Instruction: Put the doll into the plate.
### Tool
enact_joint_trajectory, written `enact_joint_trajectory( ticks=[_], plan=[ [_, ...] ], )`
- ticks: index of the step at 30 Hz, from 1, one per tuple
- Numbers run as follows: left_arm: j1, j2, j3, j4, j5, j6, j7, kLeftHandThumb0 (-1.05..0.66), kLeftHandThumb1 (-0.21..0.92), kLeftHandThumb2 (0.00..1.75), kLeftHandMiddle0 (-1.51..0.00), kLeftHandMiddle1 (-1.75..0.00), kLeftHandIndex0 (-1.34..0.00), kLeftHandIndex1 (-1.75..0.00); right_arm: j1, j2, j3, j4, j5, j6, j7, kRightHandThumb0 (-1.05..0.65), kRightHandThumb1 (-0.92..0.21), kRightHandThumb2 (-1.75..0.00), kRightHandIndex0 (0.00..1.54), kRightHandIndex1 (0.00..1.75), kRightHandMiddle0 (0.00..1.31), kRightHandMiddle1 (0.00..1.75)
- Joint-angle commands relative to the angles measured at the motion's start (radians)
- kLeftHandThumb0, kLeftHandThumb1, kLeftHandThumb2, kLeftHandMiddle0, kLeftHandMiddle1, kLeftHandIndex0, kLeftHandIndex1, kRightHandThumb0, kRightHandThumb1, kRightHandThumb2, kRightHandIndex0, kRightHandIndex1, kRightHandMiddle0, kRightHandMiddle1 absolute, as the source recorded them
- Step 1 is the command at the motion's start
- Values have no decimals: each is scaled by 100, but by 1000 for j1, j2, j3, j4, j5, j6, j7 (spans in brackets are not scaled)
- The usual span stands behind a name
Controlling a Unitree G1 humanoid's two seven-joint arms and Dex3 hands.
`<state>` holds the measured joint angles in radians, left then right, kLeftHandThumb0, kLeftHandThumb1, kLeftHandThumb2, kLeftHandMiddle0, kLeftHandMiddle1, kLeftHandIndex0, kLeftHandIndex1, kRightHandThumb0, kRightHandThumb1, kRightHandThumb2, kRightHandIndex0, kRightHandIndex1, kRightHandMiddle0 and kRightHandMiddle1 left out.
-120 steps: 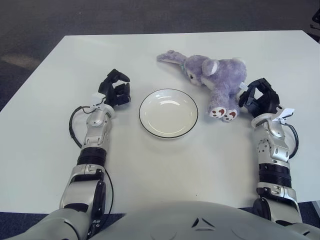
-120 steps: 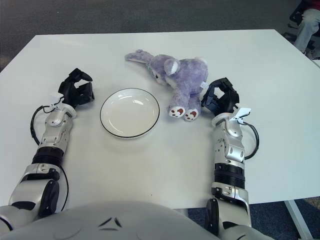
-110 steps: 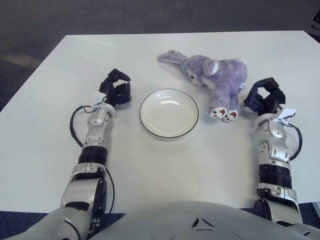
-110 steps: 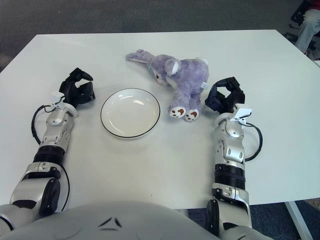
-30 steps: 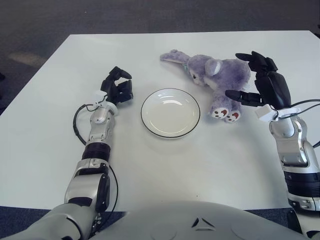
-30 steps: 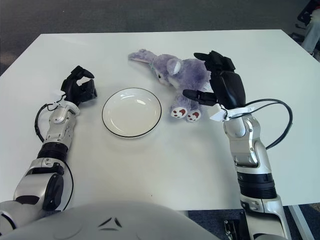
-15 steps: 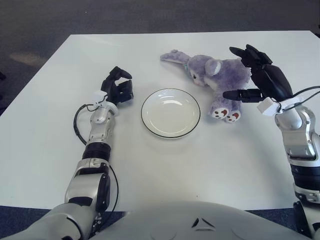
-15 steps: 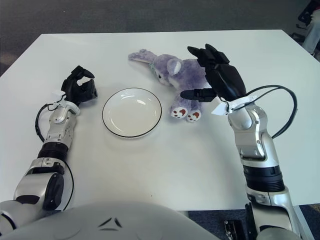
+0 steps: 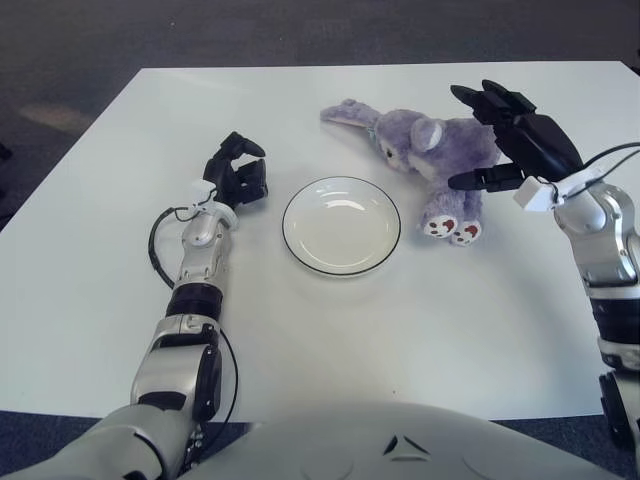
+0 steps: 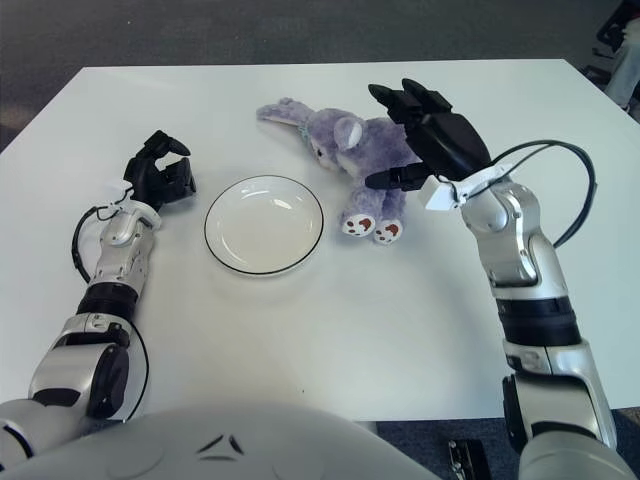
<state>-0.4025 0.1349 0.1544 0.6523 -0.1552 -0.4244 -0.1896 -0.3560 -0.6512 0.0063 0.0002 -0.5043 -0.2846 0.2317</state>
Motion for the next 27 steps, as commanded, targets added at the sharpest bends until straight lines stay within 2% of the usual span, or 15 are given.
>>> enact_joint_trajectory(
  ticks=[1, 5, 17, 27],
  plan=[
    [90, -47, -14, 77, 17, -16, 8, -43, 48, 111, -100, -175, -48, -175, -59, -12, 33, 65, -27, -35, -16, -105, -92, -35, 0, 0, 0, 12],
    [91, -48, -15, 80, 23, -27, 11, -43, 49, 110, -100, -175, -48, -175, -117, -7, 78, 198, -58, -82, -53, -105, -92, -41, 0, 0, 0, 15],
    [90, -49, -20, 101, 36, -73, 16, -43, 49, 110, -99, -175, -48, -175, -175, -11, 132, 393, -66, -187, -116, -105, -92, -41, 0, 0, 0, 26],
    [89, -50, -21, 109, 45, -91, 26, -43, 49, 110, -99, -175, -48, -175, -230, -6, 172, 559, -71, -215, -128, -105, -92, -40, 0, 0, 0, 30]
  ],
)
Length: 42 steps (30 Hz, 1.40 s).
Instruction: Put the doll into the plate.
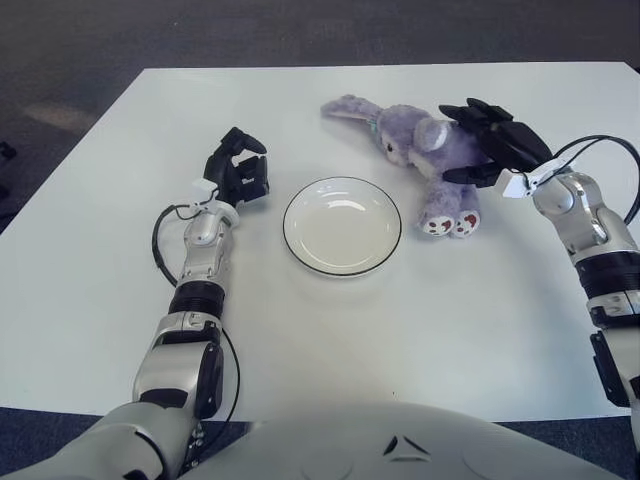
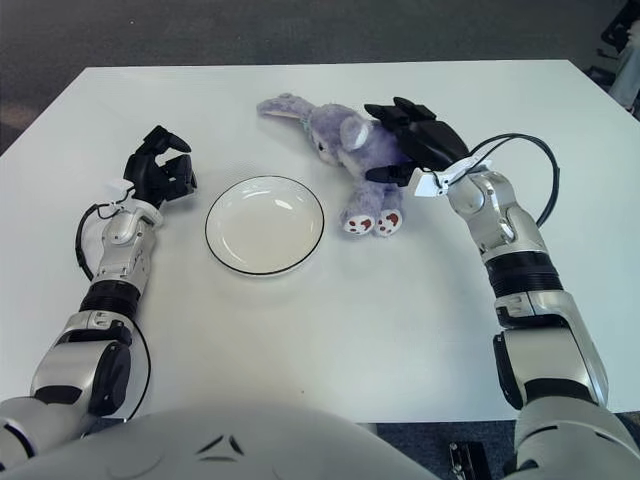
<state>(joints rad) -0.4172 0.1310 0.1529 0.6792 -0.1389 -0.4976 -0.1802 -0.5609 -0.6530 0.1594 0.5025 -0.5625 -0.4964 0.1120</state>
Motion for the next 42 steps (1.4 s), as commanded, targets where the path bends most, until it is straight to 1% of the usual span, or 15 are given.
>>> enact_joint_trajectory(
  ticks=[1, 7, 17, 22, 28, 32, 37, 40, 41, 42],
  plan=[
    [104, -46, -20, 82, 29, -18, 18, -43, 49, 110, -99, -175, -48, -175, -28, -4, 21, 68, -13, -5, -11, -105, -92, -40, 0, 0, 0, 30],
    [104, -46, -21, 81, 32, -21, 20, -43, 49, 110, -99, -175, -48, -175, -29, -7, 36, 76, -11, -4, -1, -105, -92, -43, 0, 0, 0, 32],
    [107, -46, -22, 76, 32, -23, 20, -43, 49, 110, -98, -175, -48, -175, -11, -10, 50, 73, 1, 13, 29, -102, -92, -44, 0, 0, 0, 46],
    [110, -46, -22, 72, 28, -23, 15, -43, 49, 110, -97, -175, -47, -175, -6, -10, 58, 85, 2, 1, 32, -98, -92, -43, 0, 0, 0, 56],
    [111, -45, -23, 72, 26, -31, 7, -43, 49, 109, -97, -175, -47, -175, 0, -11, 61, 104, 9, -20, 27, -96, -92, -45, 0, 0, 0, 63],
    [112, -46, -23, 73, 24, -36, 2, -43, 49, 109, -97, -175, -47, -175, 2, -14, 65, 117, 12, -35, 21, -94, -92, -44, 4, 2, 0, 67],
    [114, -47, -25, 71, 22, -40, 1, -43, 49, 110, -97, -175, -48, -175, -1, -31, 81, 119, -12, -45, 18, -88, -92, -41, 7, 4, 0, 75],
    [115, -48, -26, 69, 23, -41, 2, -43, 49, 110, -97, -175, -48, -175, 0, -38, 88, 113, -25, -37, 7, -84, -91, -39, 13, 7, 0, 83],
    [116, -48, -26, 69, 24, -42, 4, -43, 49, 110, -97, -175, -48, -175, 1, -40, 89, 110, -30, -30, 0, -81, -91, -39, 13, 23, 0, 88],
    [116, -48, -27, 69, 25, -42, 4, -43, 49, 110, -97, -175, -48, -175, 2, -40, 90, 109, -33, -25, -5, -77, -87, -43, 10, 62, 0, 101]
  ],
)
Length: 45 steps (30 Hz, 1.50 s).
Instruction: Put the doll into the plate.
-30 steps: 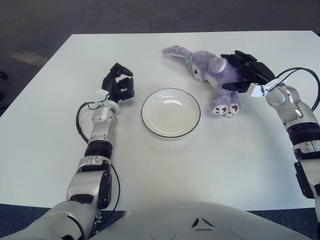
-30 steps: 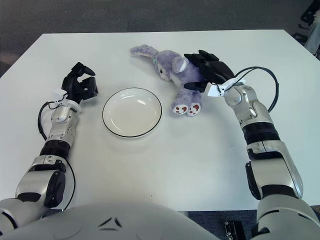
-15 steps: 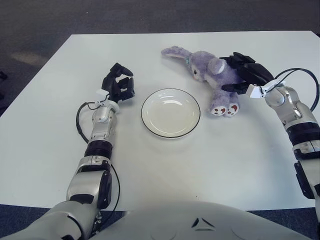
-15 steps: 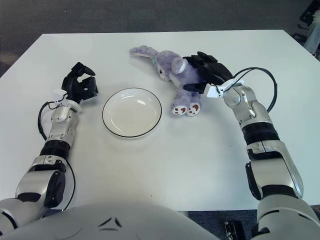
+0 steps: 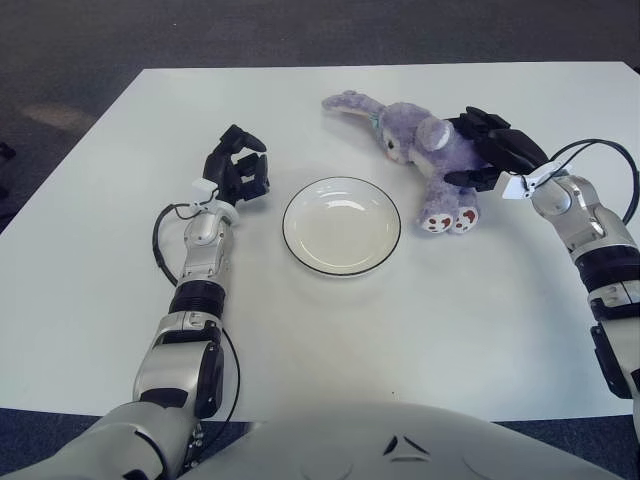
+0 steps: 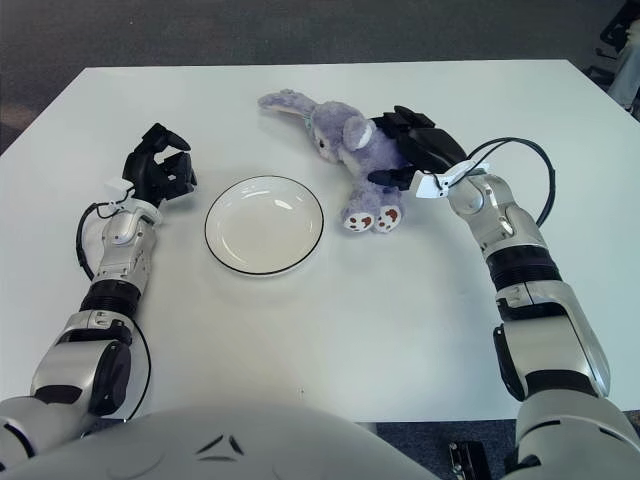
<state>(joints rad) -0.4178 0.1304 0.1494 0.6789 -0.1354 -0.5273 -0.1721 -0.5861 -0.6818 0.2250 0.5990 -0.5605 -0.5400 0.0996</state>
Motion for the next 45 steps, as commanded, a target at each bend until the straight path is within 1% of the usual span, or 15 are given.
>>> enact_joint_trajectory(
  ticks=[1, 2, 3, 4, 6, 9, 10, 11, 13, 14, 17, 23, 29, 35, 45],
  plan=[
    [116, -48, -23, 69, 22, -13, -3, -43, 49, 110, -97, -175, -48, -175, 28, -11, 25, 10, -43, 29, -2, -73, -83, -48, 7, 89, 0, 111],
    [116, -48, -23, 70, 22, -14, -2, -43, 49, 110, -97, -175, -48, -175, 29, -11, 26, 8, -47, 35, -8, -70, -80, -53, 7, 102, 3, 118],
    [117, -48, -24, 69, 23, -15, 0, -43, 49, 110, -97, -174, -48, -175, 32, -11, 26, 4, -57, 48, -21, -66, -74, -62, 6, 121, 6, 129],
    [118, -49, -25, 68, 24, -15, 2, -43, 49, 110, -96, -174, -48, -175, 34, -11, 26, 0, -63, 58, -31, -56, -73, -67, 7, 138, 17, 144],
    [118, -49, -25, 67, 25, -16, 4, -43, 49, 110, -96, -174, -48, -175, 40, -10, 28, -6, -75, 76, -51, -47, -71, -72, 8, 153, 27, 156],
    [118, -50, -26, 67, 26, -17, 6, -43, 49, 110, -96, -174, -48, -175, 46, -9, 32, -11, -96, 98, -85, -16, -59, -94, 23, 164, 36, 168],
    [118, -50, -26, 67, 26, -17, 6, -43, 49, 110, -96, -174, -48, -175, 47, -9, 34, -11, -104, 103, -97, -10, -50, -103, 38, 155, 42, 171],
    [119, -50, -26, 67, 27, -17, 6, -43, 49, 110, -96, -174, -48, -175, 48, -5, 31, -3, -104, 103, -118, -8, -46, -107, 44, 152, 45, 171],
    [119, -50, -26, 65, 27, -17, 7, -43, 49, 110, -96, -174, -48, -175, 51, 5, 21, 13, -87, 98, -147, -3, -32, -122, 61, 147, 53, 173],
    [119, -50, -27, 65, 28, -16, 8, -43, 49, 110, -96, -174, -48, -175, 52, 10, 16, 19, -77, 95, -157, -2, -26, -129, 67, 146, 55, 174],
    [120, -49, -27, 63, 28, -17, 8, -43, 49, 110, -96, -174, -48, -175, 54, 21, 6, 33, -50, 87, -178, -1, -18, -138, 75, 147, 58, 174],
    [121, -50, -28, 62, 30, -18, 9, -43, 49, 110, -96, -175, -48, -175, 54, 25, 2, 51, -21, 76, -186, 0, -12, -148, 80, 155, 58, 175],
    [120, -50, -28, 62, 33, -19, 11, -43, 49, 110, -96, -174, -48, -175, 55, 16, 12, 51, -23, 89, -179, 0, -10, -152, 81, 160, 57, 175],
    [121, -50, -28, 60, 29, -20, 5, -43, 49, 110, -95, -174, -48, -175, 60, 23, 5, 46, -5, 107, -165, 0, -9, -154, 81, 163, 56, 175],
    [122, -49, -31, 58, 34, -26, 6, -43, 48, 111, -96, -174, -48, -175, 64, 18, 9, 39, -15, 110, -177, 0, -8, -154, 83, 159, 58, 175]
  ],
)
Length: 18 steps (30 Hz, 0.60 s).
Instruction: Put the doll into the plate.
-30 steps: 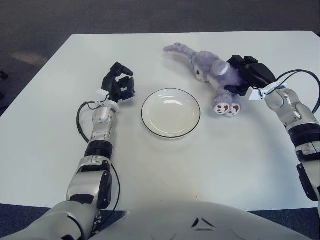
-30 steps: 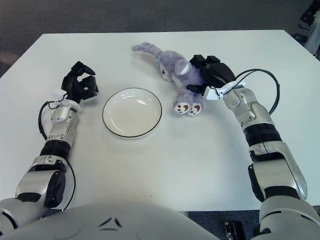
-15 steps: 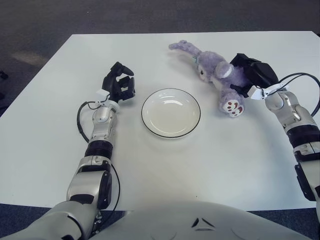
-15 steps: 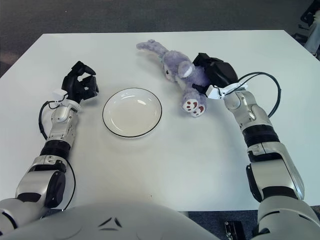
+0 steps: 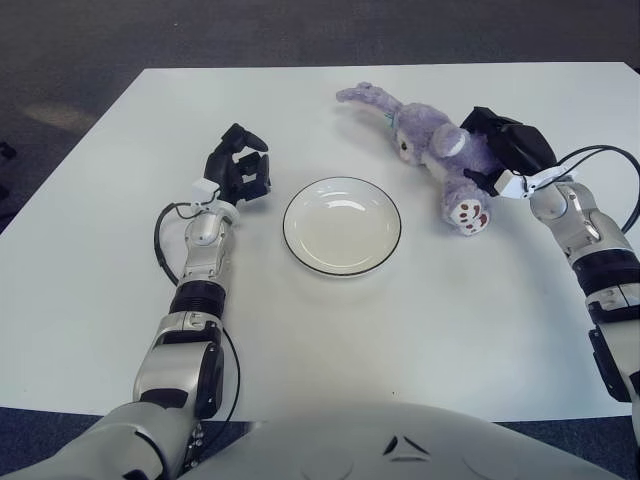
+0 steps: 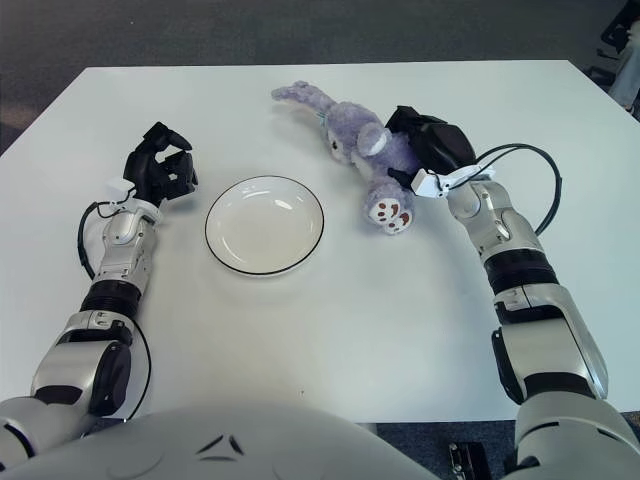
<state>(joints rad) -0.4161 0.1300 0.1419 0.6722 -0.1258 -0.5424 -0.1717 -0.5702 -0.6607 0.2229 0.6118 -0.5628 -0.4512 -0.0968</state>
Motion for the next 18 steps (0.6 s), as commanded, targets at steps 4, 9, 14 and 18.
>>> enact_joint_trajectory(
  ticks=[4, 9, 14, 18],
  plan=[
    [120, -48, -24, 65, 27, -14, 9, -43, 48, 111, -96, -174, -49, -175, 52, 4, 3, 23, -8, 35, 6, 0, -7, -155, 84, 158, 58, 175],
    [120, -48, -23, 68, 34, -18, 13, -43, 47, 112, -96, -174, -49, -175, 64, 25, -19, 14, 15, 65, -13, 0, -9, -155, 80, 166, 56, 175],
    [120, -47, -23, 69, 37, -19, 14, -43, 47, 112, -97, -174, -49, -175, 78, 58, -57, -3, 92, 104, 27, 0, -11, -155, 75, 173, 55, 175],
    [118, -44, -24, 71, 42, -22, 15, -43, 47, 112, -97, -174, -49, -175, 94, 128, -138, -50, 264, 232, 130, 0, -11, -156, 75, 174, 55, 175]
  ],
)
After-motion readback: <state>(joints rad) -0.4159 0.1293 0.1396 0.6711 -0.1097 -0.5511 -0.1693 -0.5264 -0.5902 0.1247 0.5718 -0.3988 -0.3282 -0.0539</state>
